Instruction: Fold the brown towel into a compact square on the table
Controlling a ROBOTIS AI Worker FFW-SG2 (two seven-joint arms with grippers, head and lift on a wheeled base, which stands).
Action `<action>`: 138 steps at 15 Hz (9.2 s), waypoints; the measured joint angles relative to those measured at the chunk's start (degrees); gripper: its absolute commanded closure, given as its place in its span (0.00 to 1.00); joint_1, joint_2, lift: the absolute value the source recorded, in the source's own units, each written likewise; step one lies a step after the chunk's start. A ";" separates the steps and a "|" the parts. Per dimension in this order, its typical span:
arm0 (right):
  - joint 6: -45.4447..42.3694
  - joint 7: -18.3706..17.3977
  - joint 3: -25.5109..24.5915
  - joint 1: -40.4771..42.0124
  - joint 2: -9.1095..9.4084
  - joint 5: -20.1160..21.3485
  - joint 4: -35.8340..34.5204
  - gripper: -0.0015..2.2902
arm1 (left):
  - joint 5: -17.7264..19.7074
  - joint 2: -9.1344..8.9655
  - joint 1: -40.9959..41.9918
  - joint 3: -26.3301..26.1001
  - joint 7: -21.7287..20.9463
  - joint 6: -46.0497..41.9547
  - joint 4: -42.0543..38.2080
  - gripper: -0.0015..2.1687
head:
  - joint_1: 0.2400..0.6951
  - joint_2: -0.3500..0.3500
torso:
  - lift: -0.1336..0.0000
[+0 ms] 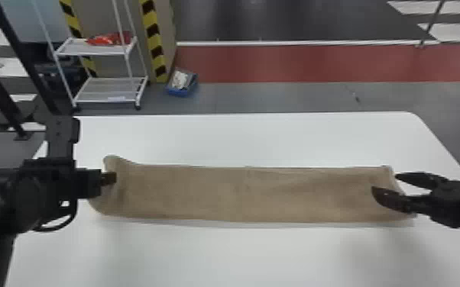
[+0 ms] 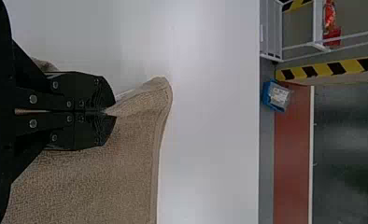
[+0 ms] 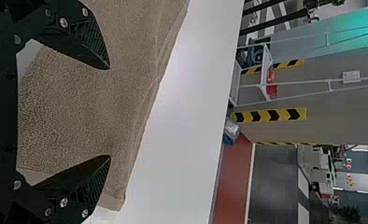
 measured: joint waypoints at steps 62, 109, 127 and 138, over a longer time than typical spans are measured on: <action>-24.44 -8.42 13.24 -8.68 3.18 -2.67 23.30 0.39 | 41.38 -2.43 -8.64 14.94 0.32 1.45 -3.72 0.83 | 0.98 0.54 | 0.04; -27.89 -12.42 9.86 -9.83 2.07 -1.05 26.82 0.13 | 39.71 -2.16 -6.67 14.15 -1.04 1.45 -5.29 0.83 | 1.00 0.46 | 0.04; -25.12 -10.96 10.56 -12.10 2.06 0.90 29.14 0.45 | 39.76 -1.17 -6.71 14.37 -1.63 1.45 -5.34 0.83 | 1.00 0.47 | 0.04; -26.90 -16.98 8.33 -9.51 1.51 1.14 23.05 0.36 | 39.78 -1.39 -5.91 15.48 -1.83 1.47 -6.08 0.83 | 0.95 0.44 | 0.04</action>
